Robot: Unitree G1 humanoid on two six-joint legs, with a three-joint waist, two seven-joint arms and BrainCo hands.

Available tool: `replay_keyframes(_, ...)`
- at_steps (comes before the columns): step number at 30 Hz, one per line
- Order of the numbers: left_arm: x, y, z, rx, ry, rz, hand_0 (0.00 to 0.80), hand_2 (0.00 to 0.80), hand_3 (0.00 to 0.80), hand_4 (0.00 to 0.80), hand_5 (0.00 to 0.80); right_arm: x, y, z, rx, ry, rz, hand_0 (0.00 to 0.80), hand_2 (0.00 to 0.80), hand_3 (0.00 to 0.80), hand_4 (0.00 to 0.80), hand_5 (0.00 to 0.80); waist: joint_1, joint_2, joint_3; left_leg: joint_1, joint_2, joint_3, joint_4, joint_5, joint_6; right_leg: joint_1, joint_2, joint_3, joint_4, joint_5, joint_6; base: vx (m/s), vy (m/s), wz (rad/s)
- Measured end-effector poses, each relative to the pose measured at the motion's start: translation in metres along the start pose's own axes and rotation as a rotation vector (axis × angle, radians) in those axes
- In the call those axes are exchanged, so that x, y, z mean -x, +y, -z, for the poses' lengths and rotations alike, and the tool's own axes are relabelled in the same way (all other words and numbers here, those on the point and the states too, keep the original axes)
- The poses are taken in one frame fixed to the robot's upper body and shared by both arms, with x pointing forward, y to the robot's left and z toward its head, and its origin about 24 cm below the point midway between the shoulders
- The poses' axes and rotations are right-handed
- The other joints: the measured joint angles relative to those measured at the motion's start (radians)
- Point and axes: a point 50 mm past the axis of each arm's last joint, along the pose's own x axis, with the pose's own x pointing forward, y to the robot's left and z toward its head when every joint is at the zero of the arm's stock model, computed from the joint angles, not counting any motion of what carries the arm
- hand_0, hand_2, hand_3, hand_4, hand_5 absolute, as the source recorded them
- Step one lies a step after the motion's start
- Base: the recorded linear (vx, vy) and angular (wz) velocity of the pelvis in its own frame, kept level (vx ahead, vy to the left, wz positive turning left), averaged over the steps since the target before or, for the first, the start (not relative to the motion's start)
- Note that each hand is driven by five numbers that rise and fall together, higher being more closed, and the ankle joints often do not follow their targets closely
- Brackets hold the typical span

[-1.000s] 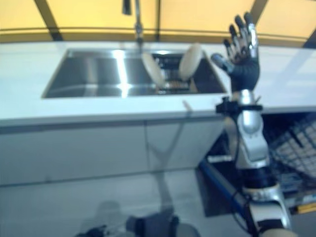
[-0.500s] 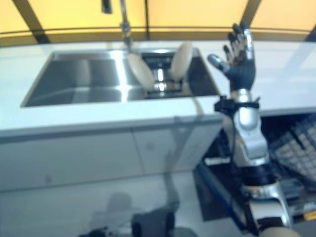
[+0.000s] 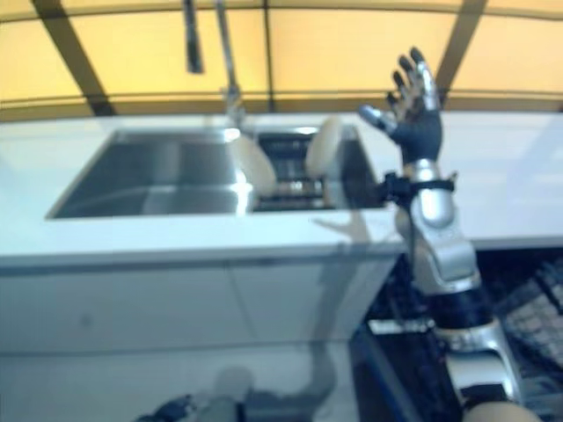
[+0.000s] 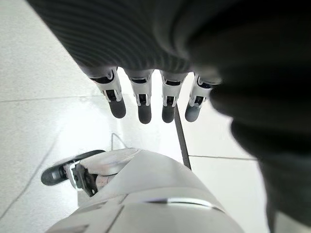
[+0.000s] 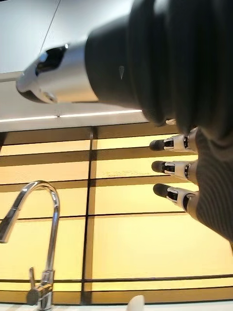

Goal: Take plates into dishwasher

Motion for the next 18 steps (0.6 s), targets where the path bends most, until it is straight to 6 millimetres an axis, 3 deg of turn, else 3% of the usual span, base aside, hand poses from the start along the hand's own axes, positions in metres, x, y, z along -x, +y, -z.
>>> replay_keyframes(2, 0.000, -0.001, 0.001, -0.002, 0.011, 0.003, 0.000, 0.000, 0.000, 0.000, 0.000, 0.001, 0.005, 0.004, 0.003, 0.018, -0.001, 0.000, 0.000, 0.000, 0.000, 0.000, -0.011, -0.024, 0.013, 0.066, -0.058, -0.014, -0.240, 0.003, 0.004, 0.018, -0.021, -0.009, -0.011, 0.000, 0.001, 0.143, 0.049, 0.17)
replay_keyframes(3, 0.000, -0.001, -0.001, -0.002, 0.015, 0.003, 0.000, 0.000, 0.000, 0.000, 0.000, 0.002, 0.005, 0.007, 0.007, 0.027, 0.006, 0.000, 0.000, 0.000, 0.000, 0.000, -0.011, -0.033, 0.017, 0.091, -0.084, -0.022, -0.364, 0.015, 0.021, 0.025, -0.023, -0.016, -0.019, 0.001, 0.003, 0.160, 0.054, 0.21)
replay_keyframes(5, -0.001, -0.003, 0.000, -0.017, 0.021, 0.006, 0.000, 0.000, 0.000, 0.000, 0.000, 0.002, 0.004, 0.012, 0.028, 0.041, 0.024, 0.000, 0.000, 0.000, 0.000, 0.000, -0.010, -0.044, 0.021, 0.130, -0.104, -0.077, -0.590, 0.054, 0.059, 0.034, -0.019, -0.025, -0.036, 0.003, 0.007, 0.175, 0.080, 0.18)
replay_keyframes(6, 0.000, -0.004, 0.003, -0.015, 0.027, 0.006, 0.000, 0.000, 0.000, 0.000, 0.000, 0.002, 0.003, 0.015, 0.032, 0.051, 0.034, 0.000, 0.000, 0.000, 0.000, 0.000, -0.008, -0.049, 0.022, 0.138, -0.104, -0.096, -0.645, 0.072, 0.063, 0.042, -0.014, -0.024, -0.050, -0.001, 0.017, 0.207, 0.151, 0.04)
replay_keyframes(11, 0.002, -0.006, 0.015, -0.007, 0.058, 0.008, 0.000, 0.000, 0.000, 0.000, 0.000, 0.002, 0.001, 0.013, 0.035, 0.043, 0.038, 0.000, 0.000, 0.000, 0.000, 0.000, -0.006, -0.043, 0.022, 0.189, -0.089, -0.101, -0.677, 0.096, 0.080, 0.061, -0.009, 0.019, -0.069, 0.003, 0.035, 0.238, 0.259, -0.22)
replay_keyframes(14, 0.002, -0.012, 0.015, -0.040, 0.070, 0.029, 0.000, 0.000, 0.000, 0.000, 0.000, 0.001, -0.005, 0.010, 0.044, 0.026, 0.046, 0.000, 0.000, 0.000, 0.000, 0.000, -0.011, -0.012, 0.027, 0.218, -0.094, -0.090, -0.690, 0.188, 0.105, 0.047, -0.016, 0.054, -0.031, -0.028, 0.082, 0.226, 0.314, -0.30)
replay_keyframes(18, -0.002, -0.010, 0.000, -0.053, 0.036, 0.025, 0.000, 0.000, 0.000, 0.000, 0.000, 0.001, -0.012, 0.010, 0.046, 0.017, 0.071, 0.000, 0.000, 0.000, 0.000, 0.000, -0.010, -0.016, 0.023, 0.221, -0.145, -0.075, -0.695, 0.167, 0.151, -0.002, -0.077, 0.057, 0.073, -0.093, 0.138, 0.207, 0.305, -0.06)
